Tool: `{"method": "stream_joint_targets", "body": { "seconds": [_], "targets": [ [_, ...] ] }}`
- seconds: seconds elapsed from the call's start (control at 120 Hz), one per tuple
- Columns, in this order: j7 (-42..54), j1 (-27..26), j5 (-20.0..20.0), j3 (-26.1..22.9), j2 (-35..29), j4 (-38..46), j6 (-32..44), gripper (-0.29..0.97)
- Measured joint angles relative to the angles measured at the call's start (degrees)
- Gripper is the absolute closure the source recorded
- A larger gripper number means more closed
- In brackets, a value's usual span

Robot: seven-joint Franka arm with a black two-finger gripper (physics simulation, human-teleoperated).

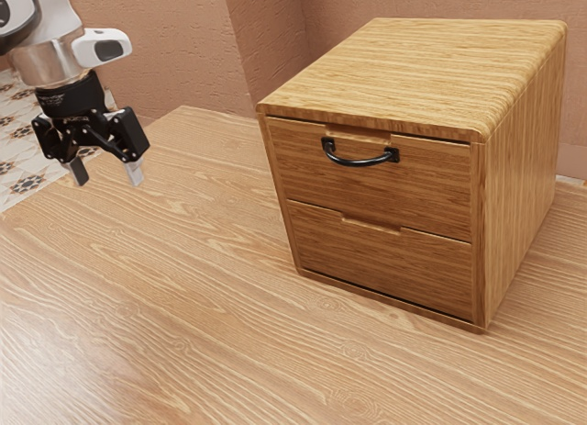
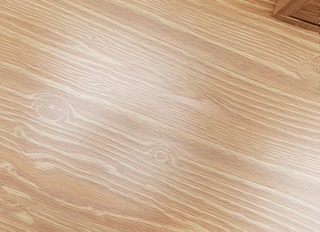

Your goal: Pull the drawer handle with one arm to open the drawer

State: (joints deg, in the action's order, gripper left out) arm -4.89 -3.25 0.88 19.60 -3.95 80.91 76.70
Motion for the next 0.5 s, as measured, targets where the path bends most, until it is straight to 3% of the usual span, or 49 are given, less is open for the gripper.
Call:
{"method": "stream_joint_targets", "body": {
  "seconds": [0.183, 0.233, 0.325, 0.417, 0.5],
  "targets": [
    [-0.34, -0.04, -0.06, 0.0, 0.13, -0.62, -0.13, 0.0],
    [-0.45, -0.13, -0.07, -0.25, -0.25, -9.62, -1.6, 0.0],
    [-0.65, 0.85, 0.0, -6.41, -1.5, -19.74, -4.71, 0.0],
    [-0.84, -2.35, -0.04, -9.78, -0.77, -21.52, -6.57, 0.0],
    [-0.98, -2.12, -0.13, -10.64, -0.43, -21.12, -7.69, 0.0]
  ]
}}
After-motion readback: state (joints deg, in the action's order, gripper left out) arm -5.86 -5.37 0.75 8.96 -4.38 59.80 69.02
